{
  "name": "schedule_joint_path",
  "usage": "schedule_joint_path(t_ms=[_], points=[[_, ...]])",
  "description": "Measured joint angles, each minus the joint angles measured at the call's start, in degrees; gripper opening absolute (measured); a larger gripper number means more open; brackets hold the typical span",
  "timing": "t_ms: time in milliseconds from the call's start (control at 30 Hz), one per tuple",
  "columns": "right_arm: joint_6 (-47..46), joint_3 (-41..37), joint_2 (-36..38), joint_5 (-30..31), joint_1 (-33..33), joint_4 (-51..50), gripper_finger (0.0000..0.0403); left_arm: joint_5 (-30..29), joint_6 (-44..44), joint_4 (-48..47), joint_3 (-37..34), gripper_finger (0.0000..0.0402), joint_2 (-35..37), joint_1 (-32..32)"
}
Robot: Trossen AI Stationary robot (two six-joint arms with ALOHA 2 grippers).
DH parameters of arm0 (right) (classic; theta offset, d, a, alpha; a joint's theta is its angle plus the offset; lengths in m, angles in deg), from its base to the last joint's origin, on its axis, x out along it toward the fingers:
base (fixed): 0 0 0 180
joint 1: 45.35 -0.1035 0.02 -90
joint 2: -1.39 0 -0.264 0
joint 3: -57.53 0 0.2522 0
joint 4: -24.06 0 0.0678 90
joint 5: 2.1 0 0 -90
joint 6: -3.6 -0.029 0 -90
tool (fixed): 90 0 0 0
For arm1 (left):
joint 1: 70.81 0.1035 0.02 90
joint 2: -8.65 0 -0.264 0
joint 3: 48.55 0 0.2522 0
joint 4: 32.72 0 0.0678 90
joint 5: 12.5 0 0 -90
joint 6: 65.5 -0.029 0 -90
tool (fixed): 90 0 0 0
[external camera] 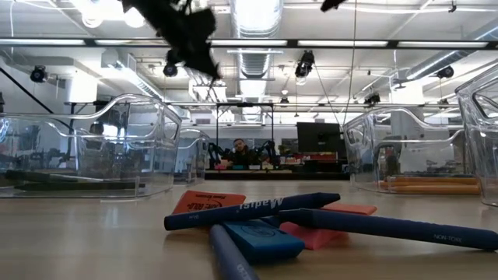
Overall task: Sort crayons/erasers/pens/pencils in bins
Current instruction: Put the blue crayon into the top transparent bin
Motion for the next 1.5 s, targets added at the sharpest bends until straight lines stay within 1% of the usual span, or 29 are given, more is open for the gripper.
schedule_joint_path(t_ms=[33, 100, 267, 333, 500, 567, 667, 833, 1200, 1367, 1500], points=[[-0.6, -0.9, -0.2, 0.0, 0.0, 0.0, 0.0187, -0.1, 0.1, -2.9, -0.2, 0.0016, -0.2, 1.2], [-1.7, -2.8, -0.3, 0.0, 0.0, 0.0, 0.0187, 0.0, 0.9, -5.7, -1.4, 0.0016, -0.6, 3.3], [-5.3, -7.5, -0.3, -2.5, 0.0, 1.7, 0.0187, 0.2, 3.0, -6.1, -5.4, 0.0016, -1.5, 8.1], [-6.9, -9.3, -0.3, -2.7, 0.0, 2.9, 0.0186, 1.5, 4.4, -6.7, -7.1, 0.0017, -2.4, 9.9], [-9.9, -14.1, -0.3, -3.0, 0.0, 8.0, 0.0185, 7.7, 8.9, -6.6, -11.4, 0.0017, -4.4, 14.2], [-11.1, -15.6, -0.3, -3.0, 0.0, 10.0, 0.0185, 8.2, 10.4, -6.7, -13.0, 0.0017, -5.3, 15.3], [-12.2, -17.7, -0.3, -3.1, 0.0, 12.8, 0.0184, 8.5, 13.1, -6.5, -14.4, 0.0017, -6.6, 16.4], [-13.2, -19.2, -0.3, -4.5, 0.0, 15.7, 0.0184, 9.5, 14.9, -6.7, -14.8, 0.0017, -8.8, 17.0], [-14.6, -19.3, -0.6, -4.5, -0.1, 18.0, 0.0185, 11.9, 15.2, -6.6, -14.8, 0.0017, -12.9, 17.3], [-14.5, -19.3, -1.9, -4.5, -0.1, 19.8, 0.0185, 12.2, 15.0, -6.7, -14.8, 0.0019, -12.8, 17.3], [-14.5, -19.3, -3.4, -4.6, -0.1, 19.8, 0.0185, 12.2, 14.9, -6.7, -14.8, 0.0029, -12.8, 17.3]])
